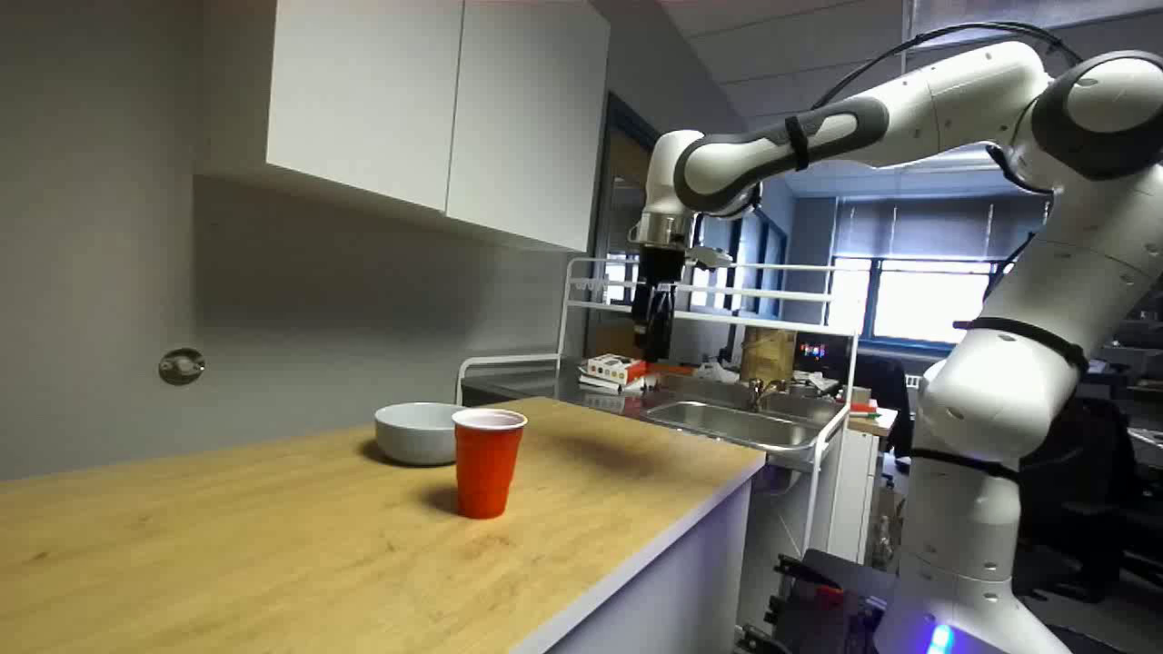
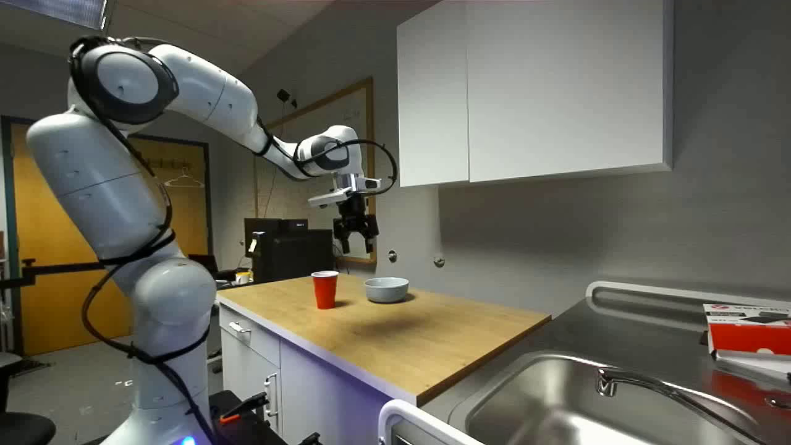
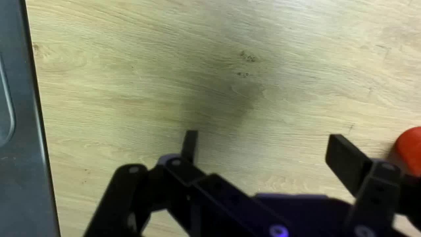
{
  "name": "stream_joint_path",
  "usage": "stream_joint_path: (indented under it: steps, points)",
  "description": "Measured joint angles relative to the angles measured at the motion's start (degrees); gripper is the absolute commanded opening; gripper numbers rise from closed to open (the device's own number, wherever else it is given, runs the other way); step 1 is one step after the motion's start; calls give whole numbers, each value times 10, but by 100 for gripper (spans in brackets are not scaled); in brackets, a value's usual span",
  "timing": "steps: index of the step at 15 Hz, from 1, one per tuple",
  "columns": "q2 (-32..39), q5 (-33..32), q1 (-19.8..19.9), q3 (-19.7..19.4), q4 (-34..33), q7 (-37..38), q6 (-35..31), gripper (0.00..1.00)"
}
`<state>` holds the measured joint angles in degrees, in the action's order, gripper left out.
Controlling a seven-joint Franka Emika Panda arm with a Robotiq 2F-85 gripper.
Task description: Pour the contents of the orange cup into the grey bowl
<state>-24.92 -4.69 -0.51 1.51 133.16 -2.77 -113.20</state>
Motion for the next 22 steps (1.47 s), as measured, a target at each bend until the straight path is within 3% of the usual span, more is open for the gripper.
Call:
stream_joint_path:
  steps: [17, 22]
  points:
    - [0, 0, -1, 1, 0, 0, 0, 100]
    - [36, 0, -29, 24, 0, 1, -3, 100]
